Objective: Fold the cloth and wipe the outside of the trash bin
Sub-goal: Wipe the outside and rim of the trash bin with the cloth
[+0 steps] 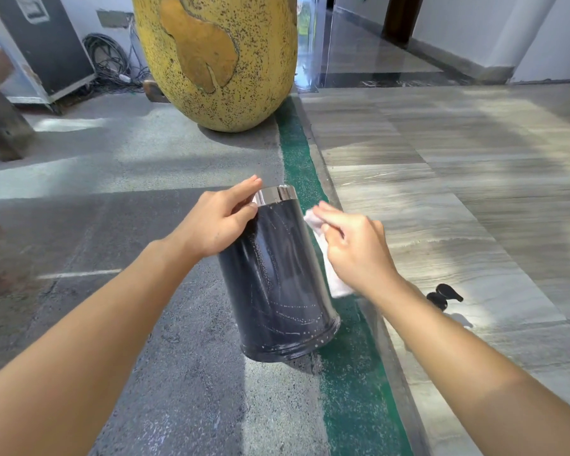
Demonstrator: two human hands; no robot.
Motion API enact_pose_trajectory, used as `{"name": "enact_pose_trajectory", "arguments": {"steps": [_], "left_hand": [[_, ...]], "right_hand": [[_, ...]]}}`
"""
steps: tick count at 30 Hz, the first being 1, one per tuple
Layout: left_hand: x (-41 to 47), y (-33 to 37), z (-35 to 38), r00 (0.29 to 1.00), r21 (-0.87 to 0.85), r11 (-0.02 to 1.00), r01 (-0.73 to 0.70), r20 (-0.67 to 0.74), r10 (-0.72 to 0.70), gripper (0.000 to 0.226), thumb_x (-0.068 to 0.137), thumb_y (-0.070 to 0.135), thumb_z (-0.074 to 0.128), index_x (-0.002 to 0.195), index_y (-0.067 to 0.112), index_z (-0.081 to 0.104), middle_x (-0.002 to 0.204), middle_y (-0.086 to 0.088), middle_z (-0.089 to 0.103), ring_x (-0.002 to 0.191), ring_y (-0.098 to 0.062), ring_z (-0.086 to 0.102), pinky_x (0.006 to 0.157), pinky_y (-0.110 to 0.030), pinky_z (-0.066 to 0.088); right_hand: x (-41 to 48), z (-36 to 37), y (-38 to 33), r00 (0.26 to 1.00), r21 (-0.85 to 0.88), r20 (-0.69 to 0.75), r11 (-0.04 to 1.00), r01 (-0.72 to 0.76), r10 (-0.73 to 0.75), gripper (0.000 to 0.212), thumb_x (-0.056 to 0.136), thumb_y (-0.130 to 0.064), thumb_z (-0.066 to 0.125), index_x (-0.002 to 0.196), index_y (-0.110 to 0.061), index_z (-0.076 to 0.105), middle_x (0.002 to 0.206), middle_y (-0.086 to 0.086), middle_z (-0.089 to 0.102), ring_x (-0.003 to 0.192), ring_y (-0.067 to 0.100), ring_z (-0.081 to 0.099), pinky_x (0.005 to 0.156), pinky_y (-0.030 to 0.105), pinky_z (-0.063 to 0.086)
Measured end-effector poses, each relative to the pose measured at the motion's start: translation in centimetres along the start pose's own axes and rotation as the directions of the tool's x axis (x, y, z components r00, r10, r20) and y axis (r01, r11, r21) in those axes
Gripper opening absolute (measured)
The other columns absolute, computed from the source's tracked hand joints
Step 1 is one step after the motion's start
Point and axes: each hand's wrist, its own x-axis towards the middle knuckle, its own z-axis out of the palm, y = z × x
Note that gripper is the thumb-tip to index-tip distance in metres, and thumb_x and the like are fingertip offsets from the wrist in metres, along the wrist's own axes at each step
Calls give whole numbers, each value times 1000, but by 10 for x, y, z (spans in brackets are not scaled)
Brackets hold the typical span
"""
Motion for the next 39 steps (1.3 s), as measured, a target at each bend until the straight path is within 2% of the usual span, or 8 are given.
{"name": "enact_pose_trajectory", "arguments": {"steps": [5, 8, 11, 16, 22, 30, 34, 39], "left_hand": [[-1, 1, 3, 999, -21, 999, -44, 5, 44, 48, 100, 18, 50, 147, 21, 45, 155, 12, 37, 143, 1, 28, 114, -11, 16], [-2, 3, 8, 998, -32, 998, -61, -7, 61, 48, 99, 17, 51, 147, 19, 45, 155, 10, 37, 142, 1, 28, 110, -4, 14], [-2, 8, 11, 997, -45, 996, -74, -9, 73, 48, 99, 16, 50, 147, 18, 45, 156, 9, 36, 143, 1, 27, 113, -6, 14], [4, 21, 21, 996, -27, 995, -91, 3, 91, 49, 100, 13, 47, 149, 13, 42, 159, 3, 32, 147, -4, 23, 111, -1, 6], [16, 24, 23, 996, 8, 996, -86, 24, 86, 51, 99, 14, 45, 150, 13, 39, 160, 1, 28, 148, -7, 22, 106, 1, 3], [26, 11, 15, 1000, 10, 1000, 5, 22, -5, 50, 99, 18, 44, 149, 18, 41, 160, 4, 30, 148, -13, 26, 111, -16, 18], [31, 8, 14, 999, 51, 998, 28, 34, -29, 47, 100, 21, 42, 146, 15, 44, 159, 1, 34, 147, -19, 29, 107, -19, 22], [35, 7, 13, 997, 126, 992, 32, 65, -40, 37, 99, 21, 40, 131, 4, 50, 157, -2, 38, 140, -31, 37, 104, -32, 31]], "right_hand": [[46, 11, -22, 999, -94, -37, 996, -2, -1, 38, 87, -6, 51, 113, -27, 67, 128, -4, 63, 125, 11, 50, 89, -7, 20], [57, 6, -21, 985, -69, -144, 992, -103, 93, 36, 85, -6, 47, 106, -25, 69, 121, -2, 67, 117, 22, 58, 100, 14, 35], [66, 2, -11, 965, -53, -121, 969, -241, 233, 28, 86, -7, 48, 106, -12, 68, 113, 8, 70, 108, 29, 61, 92, 35, 52], [68, 7, -14, 979, -101, -36, 974, -202, 199, 34, 84, -7, 48, 107, -19, 71, 110, -13, 68, 105, 17, 59, 89, 20, 45], [47, 3, -15, 997, -168, 41, 984, -54, 62, 33, 87, -6, 51, 113, -20, 65, 122, -2, 65, 122, 19, 54, 98, 3, 28], [-30, 2, 2, 946, -186, 318, 975, 125, -60, 42, 85, 12, 48, 105, -17, 71, 133, 6, 59, 130, 3, 43, 101, -2, 17], [-67, 6, 22, 933, -192, 359, 978, 84, -10, 46, 88, 10, 53, 119, -21, 67, 140, 2, 51, 133, 5, 40, 110, 16, 22], [-121, 5, 41, 908, -173, 419, 982, 78, 2, 46, 86, 13, 52, 115, -20, 67, 133, -12, 50, 129, -7, 35, 106, 3, 18]]}}
